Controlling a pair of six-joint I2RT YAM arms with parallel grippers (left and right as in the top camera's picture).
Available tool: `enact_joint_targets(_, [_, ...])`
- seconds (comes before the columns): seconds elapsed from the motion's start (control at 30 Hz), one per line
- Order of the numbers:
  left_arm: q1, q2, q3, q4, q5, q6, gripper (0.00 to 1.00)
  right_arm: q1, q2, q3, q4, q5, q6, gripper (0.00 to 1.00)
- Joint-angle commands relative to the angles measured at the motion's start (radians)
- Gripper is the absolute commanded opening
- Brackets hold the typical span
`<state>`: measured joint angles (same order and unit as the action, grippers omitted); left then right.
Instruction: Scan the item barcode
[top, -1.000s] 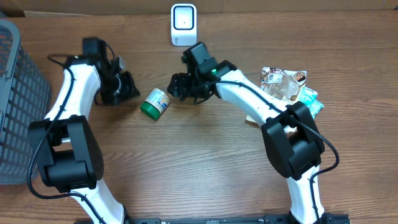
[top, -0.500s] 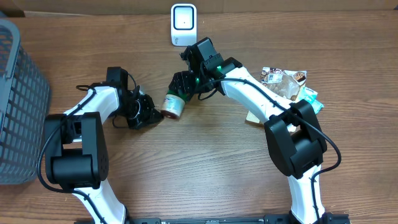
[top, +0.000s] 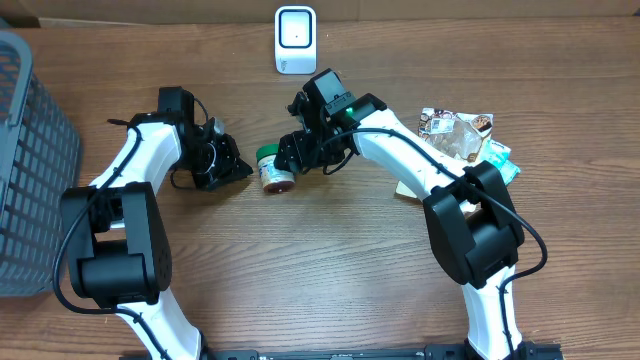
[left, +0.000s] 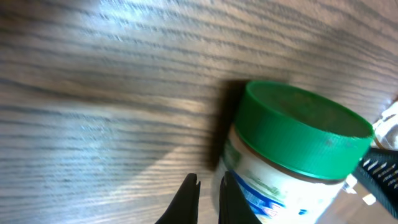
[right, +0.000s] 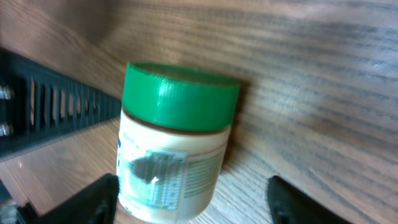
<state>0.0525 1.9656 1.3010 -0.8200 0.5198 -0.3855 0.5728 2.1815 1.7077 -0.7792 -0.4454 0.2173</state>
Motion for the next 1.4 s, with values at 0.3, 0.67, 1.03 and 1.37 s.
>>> enact_joint_targets(0.3, [0.010,-0.024,0.014,-0.010,-0.122,0.071,0.11,0.039,0.019,0.006,0.111,0.034,0.042,0.80])
enact_joint_targets(0.67, [0.198,-0.024,0.014,-0.044,-0.246,0.043,0.24,0.122,0.072,0.006,0.237,0.298,0.045,0.78])
enact_joint_targets(1.03, [0.269,-0.025,0.294,-0.214,-0.317,0.173,0.15,0.134,0.100,0.007,0.255,0.348,0.042,0.57])
enact_joint_targets(1.37, [0.268,-0.024,0.388,-0.267,-0.317,0.172,0.99,0.133,-0.008,0.065,0.283,0.347,0.014,0.60])
